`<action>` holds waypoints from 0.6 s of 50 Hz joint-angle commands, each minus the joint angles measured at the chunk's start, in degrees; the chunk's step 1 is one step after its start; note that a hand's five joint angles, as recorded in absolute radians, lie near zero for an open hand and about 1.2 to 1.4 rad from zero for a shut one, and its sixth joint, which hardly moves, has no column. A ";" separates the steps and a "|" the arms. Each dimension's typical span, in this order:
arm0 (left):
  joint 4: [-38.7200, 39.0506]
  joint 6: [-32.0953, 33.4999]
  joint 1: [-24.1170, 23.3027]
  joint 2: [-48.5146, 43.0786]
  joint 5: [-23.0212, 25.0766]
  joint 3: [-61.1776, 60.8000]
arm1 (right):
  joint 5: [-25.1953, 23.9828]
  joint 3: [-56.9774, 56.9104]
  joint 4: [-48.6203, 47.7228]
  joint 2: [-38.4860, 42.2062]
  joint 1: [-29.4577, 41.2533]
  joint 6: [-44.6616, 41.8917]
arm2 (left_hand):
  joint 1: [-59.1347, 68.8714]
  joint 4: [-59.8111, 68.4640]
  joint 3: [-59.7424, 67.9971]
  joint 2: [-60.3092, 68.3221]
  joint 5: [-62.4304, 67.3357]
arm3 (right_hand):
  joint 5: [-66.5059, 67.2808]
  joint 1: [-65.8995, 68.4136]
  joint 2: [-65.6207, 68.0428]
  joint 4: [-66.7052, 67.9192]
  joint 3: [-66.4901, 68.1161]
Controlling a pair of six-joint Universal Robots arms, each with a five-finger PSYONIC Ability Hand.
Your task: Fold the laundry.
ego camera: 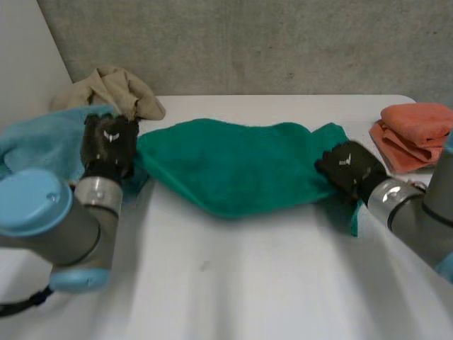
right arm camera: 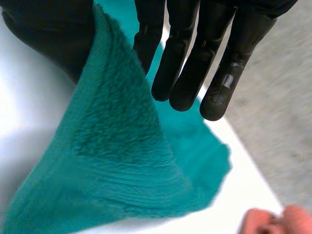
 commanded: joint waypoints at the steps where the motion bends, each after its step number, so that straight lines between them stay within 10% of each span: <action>1: 0.34 -0.08 1.41 5.17 0.14 -7.99 | -1.89 5.71 -0.03 0.55 -6.46 2.47 | 15.12 11.26 11.90 11.42 14.92 | 8.25 18.75 7.64 6.71 7.20; 12: 0.34 -1.30 3.79 8.25 0.05 -8.87 | -2.07 5.80 0.06 0.98 -14.38 22.68 | 15.12 11.26 11.90 11.42 14.92 | -24.37 -13.87 -24.98 -25.92 -25.43; 30: -0.18 -3.94 4.05 9.48 0.05 -8.35 | -4.44 3.88 5.76 3.01 -15.00 30.78 | 15.12 11.26 11.90 11.42 14.92 | -21.87 -11.37 -22.48 -23.42 -22.93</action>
